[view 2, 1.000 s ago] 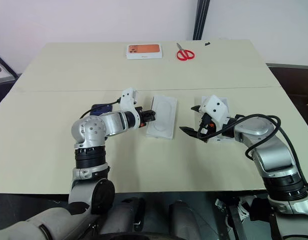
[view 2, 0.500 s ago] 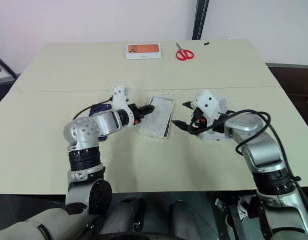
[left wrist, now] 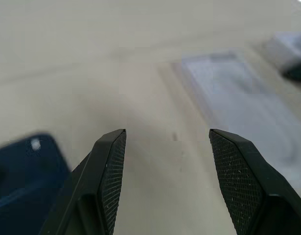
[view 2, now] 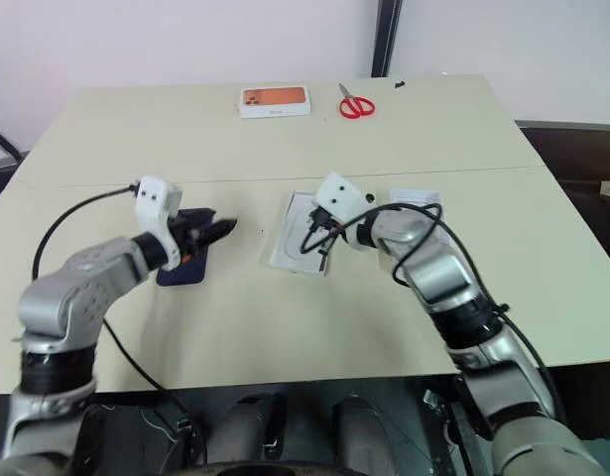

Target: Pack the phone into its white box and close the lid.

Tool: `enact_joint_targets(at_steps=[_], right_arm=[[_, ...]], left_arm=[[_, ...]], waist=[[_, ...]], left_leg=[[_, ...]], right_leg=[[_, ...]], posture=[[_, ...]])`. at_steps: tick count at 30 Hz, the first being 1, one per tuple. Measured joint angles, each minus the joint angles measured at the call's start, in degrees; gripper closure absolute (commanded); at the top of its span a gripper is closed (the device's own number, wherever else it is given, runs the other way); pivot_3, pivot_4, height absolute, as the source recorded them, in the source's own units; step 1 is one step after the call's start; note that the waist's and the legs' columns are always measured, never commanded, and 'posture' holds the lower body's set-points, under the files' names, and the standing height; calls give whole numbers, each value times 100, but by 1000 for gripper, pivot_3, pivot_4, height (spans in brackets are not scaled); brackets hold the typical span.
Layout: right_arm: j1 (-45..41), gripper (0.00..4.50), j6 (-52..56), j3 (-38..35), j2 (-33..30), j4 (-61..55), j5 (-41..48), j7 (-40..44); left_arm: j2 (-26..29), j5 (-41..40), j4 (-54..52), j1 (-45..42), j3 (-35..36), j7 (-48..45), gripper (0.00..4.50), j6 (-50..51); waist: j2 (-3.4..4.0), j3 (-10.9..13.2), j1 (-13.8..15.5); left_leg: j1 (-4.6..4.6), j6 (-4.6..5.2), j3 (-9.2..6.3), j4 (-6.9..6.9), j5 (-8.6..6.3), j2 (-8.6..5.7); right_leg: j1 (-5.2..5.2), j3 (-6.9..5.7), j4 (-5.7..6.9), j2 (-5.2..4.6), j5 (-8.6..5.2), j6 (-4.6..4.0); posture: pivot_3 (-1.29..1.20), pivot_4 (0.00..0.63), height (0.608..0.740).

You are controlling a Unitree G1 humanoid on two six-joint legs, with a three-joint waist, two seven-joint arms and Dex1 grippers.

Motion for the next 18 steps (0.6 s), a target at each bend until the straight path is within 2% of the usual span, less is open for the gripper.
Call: enact_joint_targets(at_steps=[2, 7, 18], right_arm=[[-153, 4459, -19, 165, 262, 402, -269, -207], [-385, 4459, -85, 261, 669, 1305, -645, -557], [-994, 4459, -865, 239, 1115, 2943, -1166, -989]], left_arm=[[203, 73, -45, 497, -53, -442, 1653, -593], [302, 179, -257, 1264, -72, -1032, 1653, -1664], [388, 209, -600, 1737, -393, -1493, 1653, -2180]], waist=[[0, 0, 17], [0, 0, 34], [2, 0, -18]], left_leg=[[-1, 0, -1, 0, 0, 0], [-1, 5, -2, -1, -3, -1], [0, 13, -2, -6, -7, -1]], right_leg=[[2, -1, -2, -2, 0, -1], [8, -5, -12, -6, 1, -3], [1, -3, -4, -2, 2, -2]], posture=[[0, 150, 740], [0, 150, 740], [0, 150, 740]])
